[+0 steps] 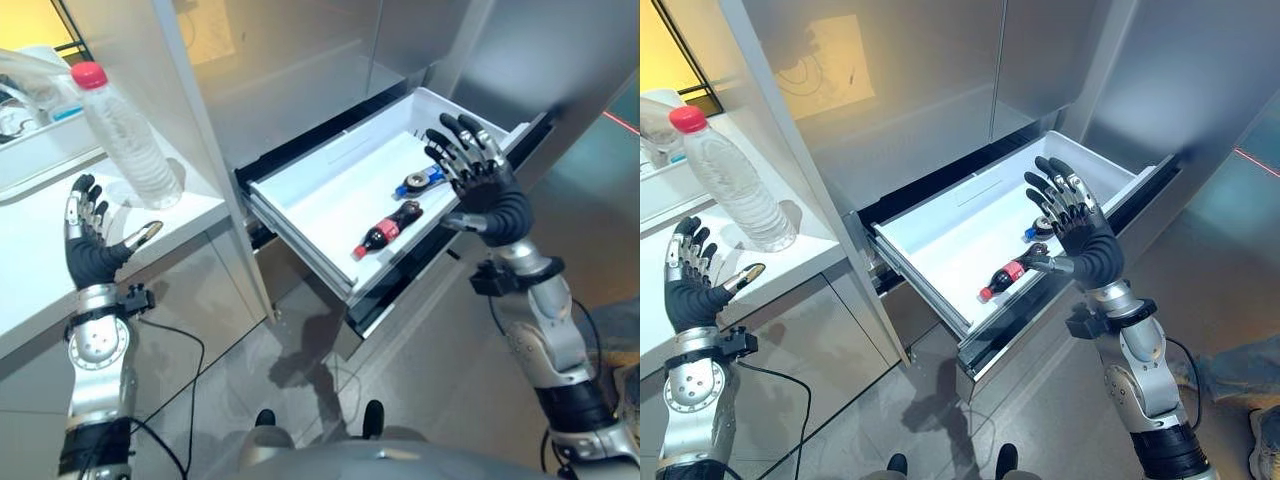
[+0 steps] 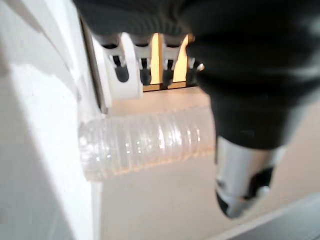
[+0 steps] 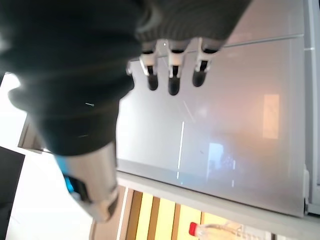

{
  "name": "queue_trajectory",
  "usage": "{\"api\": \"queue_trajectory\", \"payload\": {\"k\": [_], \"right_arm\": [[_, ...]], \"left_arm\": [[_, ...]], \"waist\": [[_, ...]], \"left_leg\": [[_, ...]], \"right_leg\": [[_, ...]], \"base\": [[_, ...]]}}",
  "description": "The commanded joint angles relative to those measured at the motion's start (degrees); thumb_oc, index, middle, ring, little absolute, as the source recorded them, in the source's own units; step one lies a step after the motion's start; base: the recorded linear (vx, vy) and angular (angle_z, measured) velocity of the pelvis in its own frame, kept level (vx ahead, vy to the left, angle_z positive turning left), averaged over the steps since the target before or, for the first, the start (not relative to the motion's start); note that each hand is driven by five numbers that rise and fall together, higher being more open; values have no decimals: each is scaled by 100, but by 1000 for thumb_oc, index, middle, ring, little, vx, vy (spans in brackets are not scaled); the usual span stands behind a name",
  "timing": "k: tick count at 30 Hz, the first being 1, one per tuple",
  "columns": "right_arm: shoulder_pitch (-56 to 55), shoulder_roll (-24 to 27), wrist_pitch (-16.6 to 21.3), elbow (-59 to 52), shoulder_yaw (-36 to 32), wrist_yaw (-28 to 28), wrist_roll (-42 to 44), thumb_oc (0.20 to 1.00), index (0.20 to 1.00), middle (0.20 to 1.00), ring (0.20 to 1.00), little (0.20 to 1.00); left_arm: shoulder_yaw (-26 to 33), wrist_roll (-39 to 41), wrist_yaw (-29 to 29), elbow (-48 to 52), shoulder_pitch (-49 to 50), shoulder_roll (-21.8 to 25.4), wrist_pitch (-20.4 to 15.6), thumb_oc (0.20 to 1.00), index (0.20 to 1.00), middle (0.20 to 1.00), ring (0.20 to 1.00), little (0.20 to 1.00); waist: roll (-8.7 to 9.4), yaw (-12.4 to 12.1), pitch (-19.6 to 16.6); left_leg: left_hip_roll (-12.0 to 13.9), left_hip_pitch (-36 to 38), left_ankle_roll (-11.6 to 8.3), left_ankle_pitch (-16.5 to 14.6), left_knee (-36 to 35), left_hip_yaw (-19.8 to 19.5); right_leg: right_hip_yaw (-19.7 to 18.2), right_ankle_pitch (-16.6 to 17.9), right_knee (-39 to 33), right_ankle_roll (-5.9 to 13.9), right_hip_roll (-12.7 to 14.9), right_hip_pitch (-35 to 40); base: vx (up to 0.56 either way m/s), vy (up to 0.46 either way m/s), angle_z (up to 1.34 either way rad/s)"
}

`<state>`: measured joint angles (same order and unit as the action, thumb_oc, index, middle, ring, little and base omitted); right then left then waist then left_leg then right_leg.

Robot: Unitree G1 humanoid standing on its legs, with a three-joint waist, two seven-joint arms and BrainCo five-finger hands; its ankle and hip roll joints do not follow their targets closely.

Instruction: Take the drinks into the refrigerator

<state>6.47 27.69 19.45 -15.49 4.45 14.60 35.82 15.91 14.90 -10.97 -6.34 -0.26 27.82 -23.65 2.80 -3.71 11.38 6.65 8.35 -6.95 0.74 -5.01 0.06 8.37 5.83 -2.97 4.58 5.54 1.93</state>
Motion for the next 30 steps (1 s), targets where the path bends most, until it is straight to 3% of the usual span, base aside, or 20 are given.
{"api": "queue_trajectory", "payload": {"k": [1, 15, 30], "right_arm": [[220, -81, 130, -655, -162, 79, 333, 1000, 1000, 1000, 1000, 1000], [208, 7, 10, -773, 121, 247, 539, 1000, 1000, 1000, 1000, 1000], [82, -52, -43, -866, 127, 342, 566, 1000, 1000, 1000, 1000, 1000]], "left_arm": [[-143, 161, 13, -238, -457, 516, -147, 1000, 1000, 1000, 1000, 1000], [-342, 590, 137, -1241, -1033, 1182, 38, 1000, 1000, 1000, 1000, 1000], [-804, 525, 398, -1664, -1263, 1015, 196, 1000, 1000, 1000, 1000, 1000]], "waist": [[-23, 82, -12], [20, 241, -26], [119, 357, -86]], "left_leg": [[-362, 131, 547, -418, 1, -61], [-339, 203, 557, -447, 1, 117], [-338, 326, 560, -503, 1, 259]], "right_leg": [[179, -732, 869, -31, -160, 90], [-50, -712, 940, 5, -234, -17], [-237, -638, 879, 30, -286, 30]], "base": [[0, 0, 0], [7, 8, -10], [-3, 3, -6]]}}
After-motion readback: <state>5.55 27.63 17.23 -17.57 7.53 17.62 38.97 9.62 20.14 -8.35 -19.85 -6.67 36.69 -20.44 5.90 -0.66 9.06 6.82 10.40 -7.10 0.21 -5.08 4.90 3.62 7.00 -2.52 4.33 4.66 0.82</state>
